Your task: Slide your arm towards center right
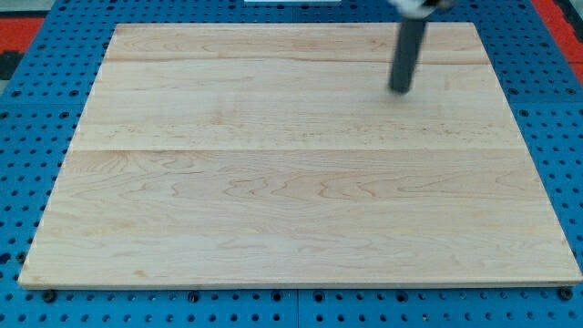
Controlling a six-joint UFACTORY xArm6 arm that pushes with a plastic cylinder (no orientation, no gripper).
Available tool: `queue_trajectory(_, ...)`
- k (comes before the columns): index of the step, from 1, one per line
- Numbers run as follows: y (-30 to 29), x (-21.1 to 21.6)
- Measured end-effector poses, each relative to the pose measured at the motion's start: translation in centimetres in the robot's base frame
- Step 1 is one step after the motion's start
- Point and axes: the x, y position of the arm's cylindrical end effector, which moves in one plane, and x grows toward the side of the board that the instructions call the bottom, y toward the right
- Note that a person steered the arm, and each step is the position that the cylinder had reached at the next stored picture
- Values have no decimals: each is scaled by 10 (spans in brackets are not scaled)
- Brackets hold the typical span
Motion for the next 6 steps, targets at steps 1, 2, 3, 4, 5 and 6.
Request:
queue_trajectory(1, -79, 153)
queue_trajectory(2, -52, 193)
queue_trajectory(3, -37, 32)
queue_trajectory(4, -50, -11)
queue_trajectory(5, -219, -8)
queue_trajectory(6, -202, 37)
